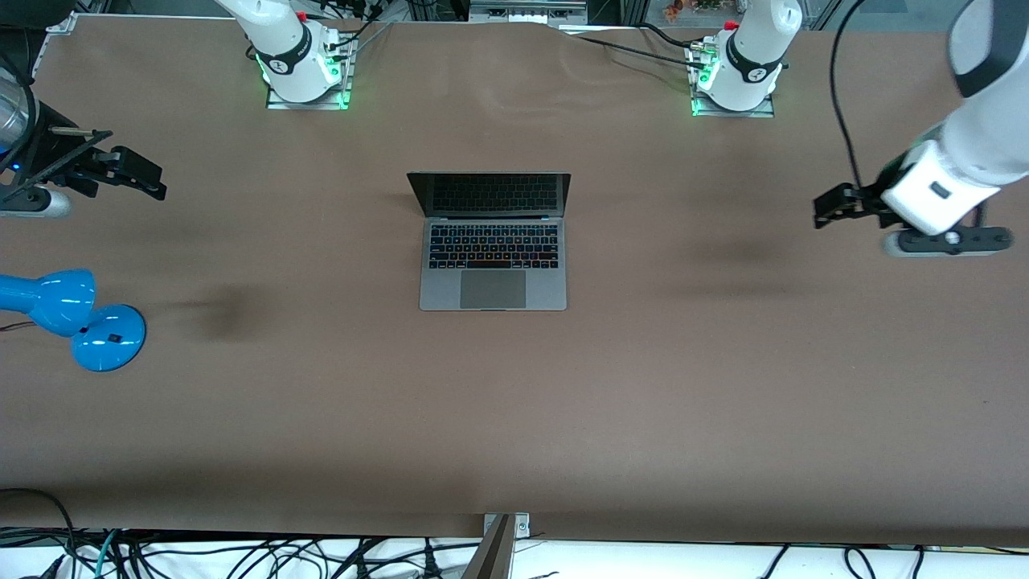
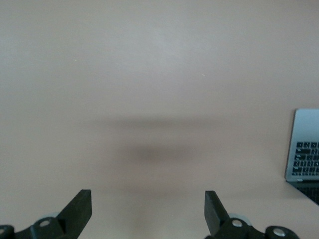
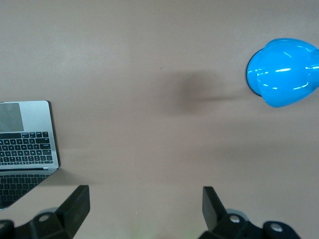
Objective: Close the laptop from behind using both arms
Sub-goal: 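Raise both grippers and swing them toward the laptop screen's back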
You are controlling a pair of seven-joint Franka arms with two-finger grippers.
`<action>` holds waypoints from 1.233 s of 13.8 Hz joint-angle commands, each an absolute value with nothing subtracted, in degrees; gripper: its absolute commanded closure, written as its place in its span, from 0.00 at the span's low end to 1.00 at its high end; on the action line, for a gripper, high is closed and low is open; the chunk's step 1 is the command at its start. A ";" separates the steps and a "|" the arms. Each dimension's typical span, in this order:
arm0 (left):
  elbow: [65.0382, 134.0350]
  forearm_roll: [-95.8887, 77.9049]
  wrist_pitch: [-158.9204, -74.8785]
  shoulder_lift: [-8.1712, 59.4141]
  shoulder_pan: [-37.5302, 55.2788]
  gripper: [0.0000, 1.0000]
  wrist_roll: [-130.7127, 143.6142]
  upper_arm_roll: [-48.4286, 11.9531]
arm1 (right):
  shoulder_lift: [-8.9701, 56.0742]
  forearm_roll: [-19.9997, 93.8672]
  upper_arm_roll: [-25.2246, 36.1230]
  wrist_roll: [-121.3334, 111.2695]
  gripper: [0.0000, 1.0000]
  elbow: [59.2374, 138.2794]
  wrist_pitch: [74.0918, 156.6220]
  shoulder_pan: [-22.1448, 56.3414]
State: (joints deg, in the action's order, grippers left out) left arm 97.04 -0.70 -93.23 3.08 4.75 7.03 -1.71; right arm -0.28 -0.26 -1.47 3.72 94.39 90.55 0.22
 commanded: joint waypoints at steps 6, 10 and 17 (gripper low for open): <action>94.39 -2.02 -91.41 6.33 5.27 0.00 17.22 -10.63 | 0.18 -0.09 -1.58 3.52 0.00 93.08 89.74 -0.09; 94.31 -11.30 -87.19 6.24 5.80 0.00 17.13 -10.98 | 0.18 -0.09 -1.58 3.43 0.00 93.08 89.65 -0.09; 94.31 -12.56 -84.47 3.79 5.71 0.00 27.77 -19.25 | 0.18 -0.09 -1.58 3.43 0.00 93.08 89.65 -0.09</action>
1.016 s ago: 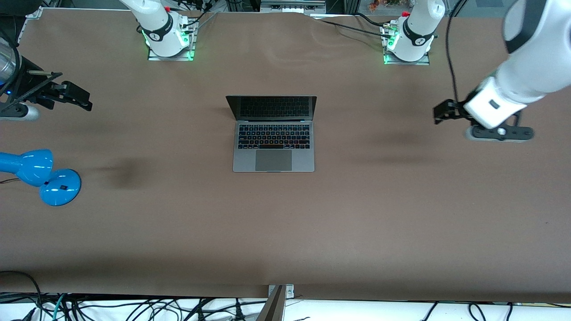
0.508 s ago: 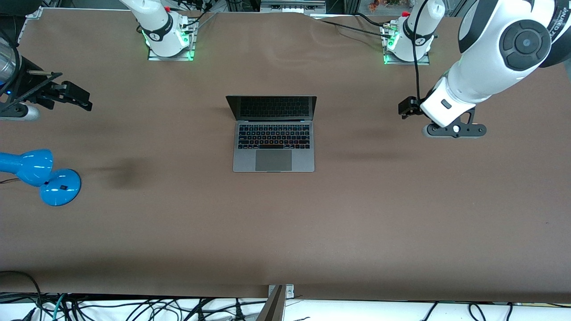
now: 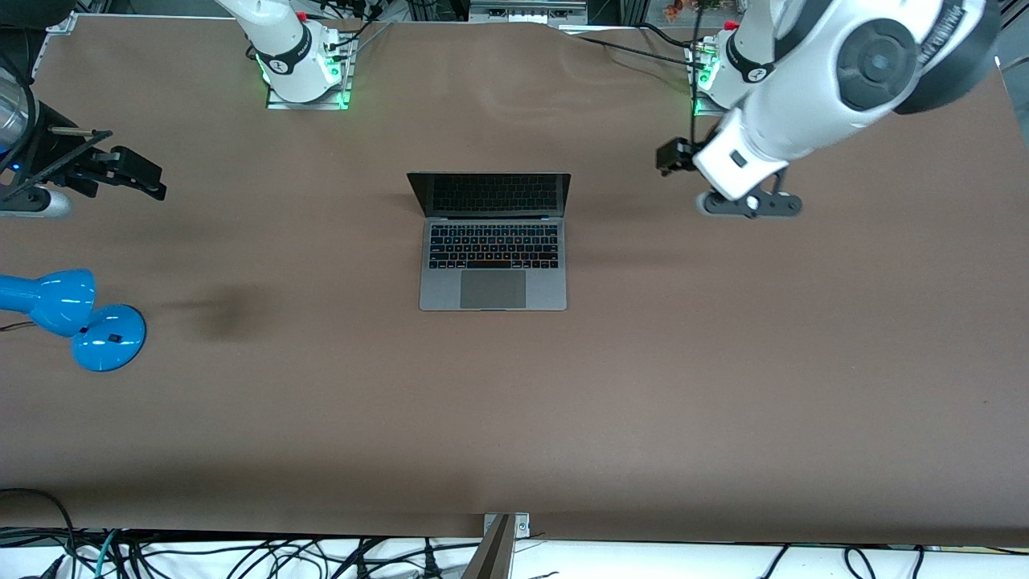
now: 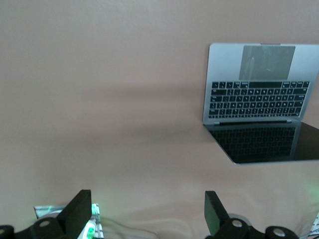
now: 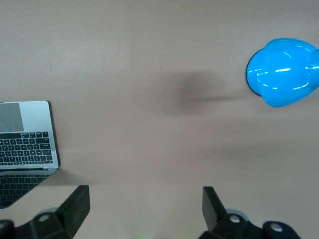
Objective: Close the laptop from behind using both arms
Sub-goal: 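Raise both grippers and swing them toward the laptop screen's back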
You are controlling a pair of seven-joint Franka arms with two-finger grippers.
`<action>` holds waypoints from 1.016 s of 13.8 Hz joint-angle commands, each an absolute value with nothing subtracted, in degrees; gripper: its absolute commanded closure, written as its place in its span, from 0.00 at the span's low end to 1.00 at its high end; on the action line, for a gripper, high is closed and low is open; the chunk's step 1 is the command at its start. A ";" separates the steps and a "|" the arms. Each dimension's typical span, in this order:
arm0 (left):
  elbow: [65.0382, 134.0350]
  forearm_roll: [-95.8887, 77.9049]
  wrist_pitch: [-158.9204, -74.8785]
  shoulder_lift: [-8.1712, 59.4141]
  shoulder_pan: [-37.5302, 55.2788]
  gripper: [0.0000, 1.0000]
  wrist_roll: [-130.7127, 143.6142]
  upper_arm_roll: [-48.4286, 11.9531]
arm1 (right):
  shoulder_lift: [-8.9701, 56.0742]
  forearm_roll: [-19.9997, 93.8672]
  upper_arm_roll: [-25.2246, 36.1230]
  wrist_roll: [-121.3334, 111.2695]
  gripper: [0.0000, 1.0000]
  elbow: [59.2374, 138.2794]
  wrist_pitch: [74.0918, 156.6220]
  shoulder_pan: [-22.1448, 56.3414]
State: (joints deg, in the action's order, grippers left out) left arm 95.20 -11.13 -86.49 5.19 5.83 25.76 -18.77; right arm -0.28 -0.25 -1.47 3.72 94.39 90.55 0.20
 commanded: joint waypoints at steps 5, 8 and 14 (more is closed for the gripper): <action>92.99 -12.83 -84.46 3.69 5.71 0.00 35.24 -26.09 | 0.70 0.00 -2.19 2.90 0.00 93.69 87.73 0.79; 93.16 -13.01 -84.46 3.69 5.71 0.00 40.05 -28.29 | 2.81 0.09 -2.28 2.81 0.00 93.78 83.42 6.58; 95.19 -16.70 -87.80 8.25 6.32 0.04 51.85 -34.27 | 3.25 2.20 -5.00 7.79 0.00 98.69 84.89 16.87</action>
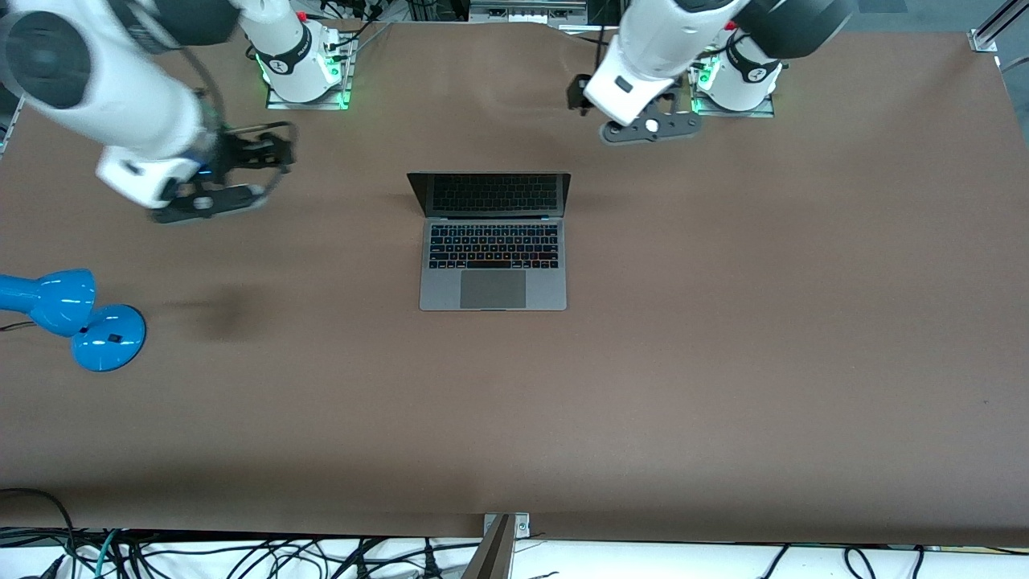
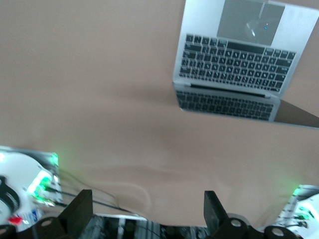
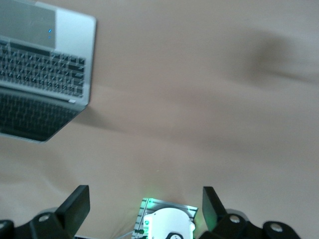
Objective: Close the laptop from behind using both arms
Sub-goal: 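Lower both grippers behind the laptop screen's top edge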
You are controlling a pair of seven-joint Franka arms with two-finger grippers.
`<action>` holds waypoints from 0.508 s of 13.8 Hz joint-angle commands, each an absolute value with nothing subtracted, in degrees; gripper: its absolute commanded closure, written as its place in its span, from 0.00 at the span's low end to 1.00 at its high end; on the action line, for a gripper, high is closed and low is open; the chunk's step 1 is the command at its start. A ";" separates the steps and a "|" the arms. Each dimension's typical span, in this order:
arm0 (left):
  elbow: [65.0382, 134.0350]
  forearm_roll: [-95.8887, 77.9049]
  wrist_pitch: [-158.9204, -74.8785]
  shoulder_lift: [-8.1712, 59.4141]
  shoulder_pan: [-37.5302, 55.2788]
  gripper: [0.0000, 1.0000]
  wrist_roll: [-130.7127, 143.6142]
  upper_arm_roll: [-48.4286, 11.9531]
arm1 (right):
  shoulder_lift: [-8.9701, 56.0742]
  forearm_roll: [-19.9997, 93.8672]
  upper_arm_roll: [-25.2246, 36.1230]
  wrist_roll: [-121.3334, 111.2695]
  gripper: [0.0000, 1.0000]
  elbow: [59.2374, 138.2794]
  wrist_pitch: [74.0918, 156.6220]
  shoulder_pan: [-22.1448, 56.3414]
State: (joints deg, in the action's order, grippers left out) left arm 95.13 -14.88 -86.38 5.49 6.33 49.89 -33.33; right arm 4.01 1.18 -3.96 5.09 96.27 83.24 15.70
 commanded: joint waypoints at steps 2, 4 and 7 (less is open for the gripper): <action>95.19 -16.70 -89.90 10.10 7.29 0.10 53.60 -34.89 | 3.25 2.20 -9.47 16.39 0.00 101.15 88.05 17.31; 94.84 -17.57 -90.87 12.82 8.78 0.35 58.59 -34.89 | 3.08 2.20 -14.30 25.27 0.00 103.87 90.34 17.31; 94.83 -18.37 -92.28 15.37 10.28 1.00 61.17 -34.89 | 2.90 2.20 -20.02 32.94 0.01 107.31 93.60 17.31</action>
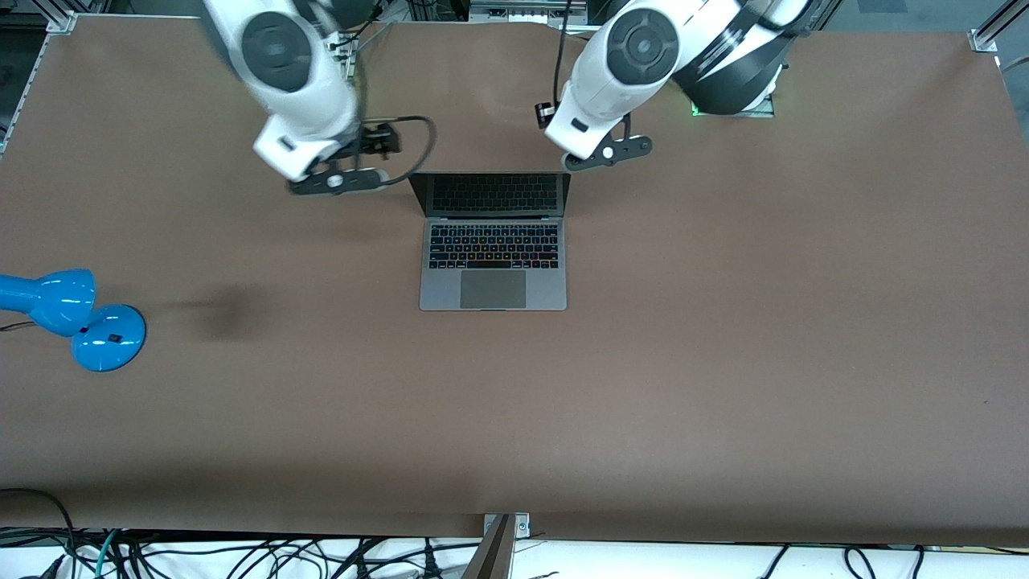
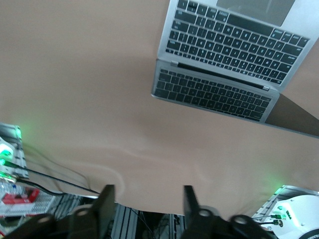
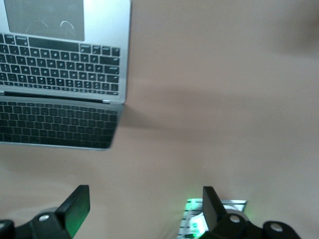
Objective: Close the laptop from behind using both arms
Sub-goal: 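Lower both grippers behind the laptop screen's top edge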
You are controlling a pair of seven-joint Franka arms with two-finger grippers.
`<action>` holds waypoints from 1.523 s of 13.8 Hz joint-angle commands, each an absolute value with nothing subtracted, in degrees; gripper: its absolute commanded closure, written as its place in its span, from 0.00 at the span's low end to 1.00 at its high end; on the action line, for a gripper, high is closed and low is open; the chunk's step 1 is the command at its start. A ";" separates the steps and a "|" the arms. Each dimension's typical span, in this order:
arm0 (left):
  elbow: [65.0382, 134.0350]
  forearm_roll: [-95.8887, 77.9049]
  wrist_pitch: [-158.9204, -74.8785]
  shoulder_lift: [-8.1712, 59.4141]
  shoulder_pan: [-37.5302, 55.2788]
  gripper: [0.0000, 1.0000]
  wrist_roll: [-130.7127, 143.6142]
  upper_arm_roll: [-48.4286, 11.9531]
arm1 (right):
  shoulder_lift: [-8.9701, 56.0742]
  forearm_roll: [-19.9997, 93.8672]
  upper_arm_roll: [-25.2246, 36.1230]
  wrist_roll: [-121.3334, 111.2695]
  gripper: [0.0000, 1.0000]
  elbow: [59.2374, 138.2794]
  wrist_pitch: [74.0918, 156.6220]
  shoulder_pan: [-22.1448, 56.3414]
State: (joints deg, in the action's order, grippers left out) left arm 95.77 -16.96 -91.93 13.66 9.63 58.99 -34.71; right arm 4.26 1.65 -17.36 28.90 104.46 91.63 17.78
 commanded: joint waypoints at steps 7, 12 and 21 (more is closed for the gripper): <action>96.67 -18.28 -95.36 19.24 10.28 1.00 60.91 -34.80 | 6.66 6.86 -27.94 34.63 1.00 109.07 92.81 17.31; 100.46 -17.67 -101.15 20.47 10.02 1.00 60.12 -34.72 | 9.23 6.94 -28.39 34.63 1.00 108.63 93.08 17.40; 99.23 -12.58 -108.02 27.06 9.58 1.00 60.12 -34.01 | 14.23 3.88 -28.21 34.10 1.00 107.05 95.98 17.05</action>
